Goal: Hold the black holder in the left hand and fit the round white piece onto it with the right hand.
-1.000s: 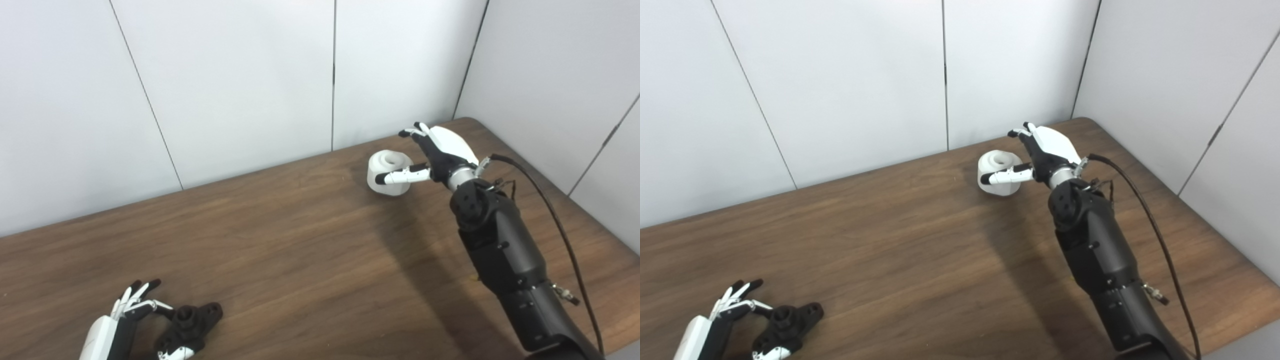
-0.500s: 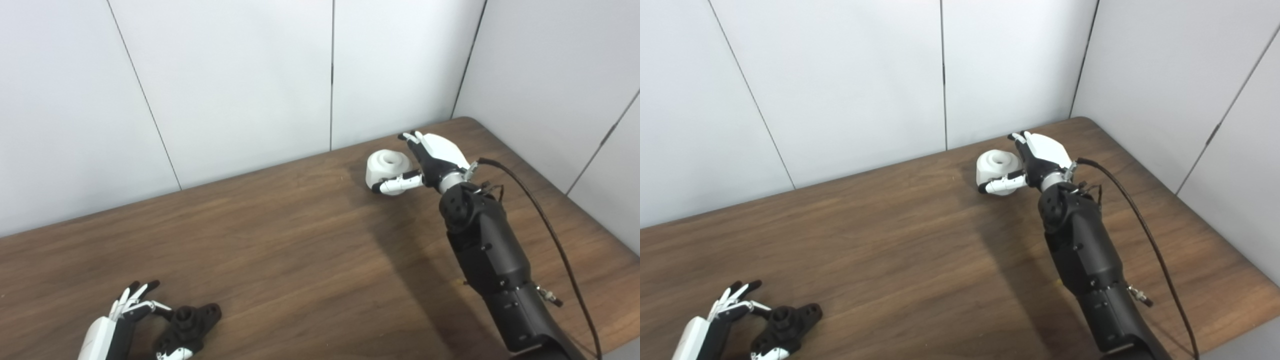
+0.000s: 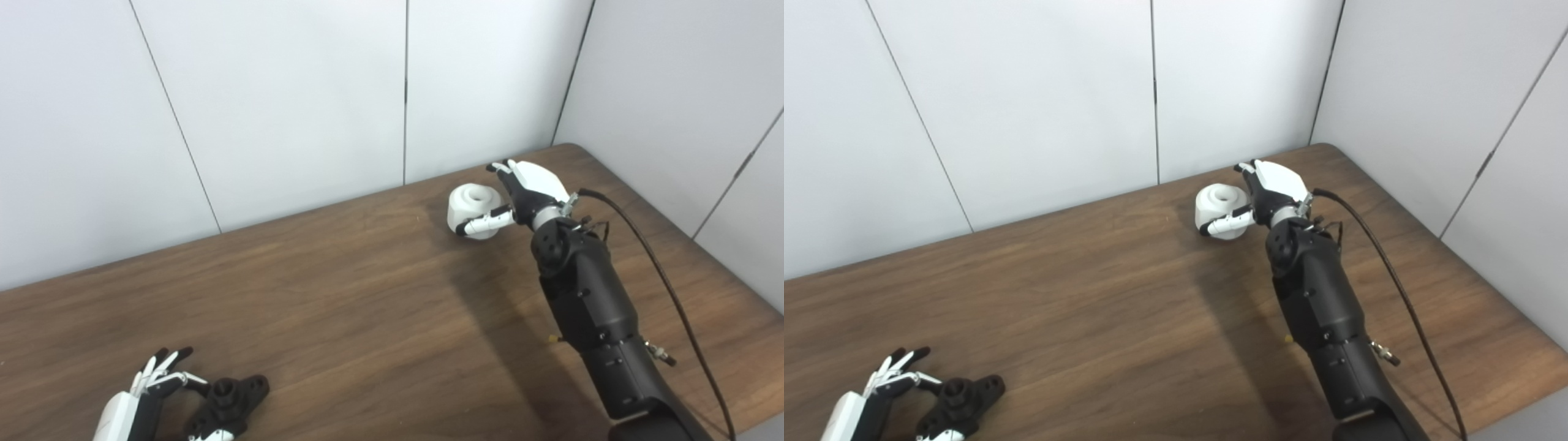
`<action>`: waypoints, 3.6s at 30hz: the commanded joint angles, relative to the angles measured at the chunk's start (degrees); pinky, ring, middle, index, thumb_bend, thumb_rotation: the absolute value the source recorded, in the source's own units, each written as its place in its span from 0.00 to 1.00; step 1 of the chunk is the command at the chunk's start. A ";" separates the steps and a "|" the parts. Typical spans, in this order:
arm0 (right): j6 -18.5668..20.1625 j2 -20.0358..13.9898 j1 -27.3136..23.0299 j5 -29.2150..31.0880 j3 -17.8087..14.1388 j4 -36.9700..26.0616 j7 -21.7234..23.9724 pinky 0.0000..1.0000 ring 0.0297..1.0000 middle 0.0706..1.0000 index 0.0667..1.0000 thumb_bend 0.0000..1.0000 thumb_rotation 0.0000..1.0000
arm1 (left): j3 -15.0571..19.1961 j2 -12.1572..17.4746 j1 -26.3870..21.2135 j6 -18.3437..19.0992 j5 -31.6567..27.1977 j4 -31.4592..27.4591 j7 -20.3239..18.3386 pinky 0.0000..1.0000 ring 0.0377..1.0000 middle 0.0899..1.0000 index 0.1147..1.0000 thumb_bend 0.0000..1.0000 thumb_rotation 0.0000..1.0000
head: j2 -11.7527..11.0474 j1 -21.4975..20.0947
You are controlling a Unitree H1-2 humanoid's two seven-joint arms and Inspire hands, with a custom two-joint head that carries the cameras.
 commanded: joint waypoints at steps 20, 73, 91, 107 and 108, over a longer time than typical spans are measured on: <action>0.02 -3.82 -7.12 -2.71 -0.74 4.73 4.59 1.00 1.00 1.00 0.87 1.00 0.41 | 0.39 0.56 0.77 1.29 0.33 -2.54 -0.40 1.00 1.00 0.90 0.41 0.52 0.03 | 0.41 -0.07; -0.07 -6.63 -3.71 8.53 9.57 1.24 -6.84 0.40 0.46 0.49 0.42 0.52 0.01 | 0.26 0.55 0.74 2.11 0.66 -2.92 -0.79 1.00 1.00 0.89 0.41 0.52 0.03 | 1.07 0.39; 0.03 -5.95 -6.20 5.14 11.65 -14.14 11.64 0.29 0.35 0.44 0.44 0.53 0.00 | -2.02 -0.31 -0.42 5.27 3.73 -2.76 -1.86 1.00 1.00 0.89 0.41 0.52 0.04 | 1.08 3.35; -2.87 -3.53 -9.40 6.00 18.18 -24.92 23.76 0.91 0.68 0.59 0.43 0.51 0.13 | -7.52 -4.41 -3.35 8.34 9.47 0.35 -0.34 1.00 1.00 0.88 0.41 0.52 0.04 | 2.96 14.68; -3.63 -3.49 -9.30 6.42 18.82 -25.38 23.43 0.92 0.68 0.59 0.43 0.51 0.13 | -7.65 -4.90 -3.52 8.57 9.56 0.57 -0.11 1.00 1.00 0.88 0.41 0.52 0.04 | 3.12 15.74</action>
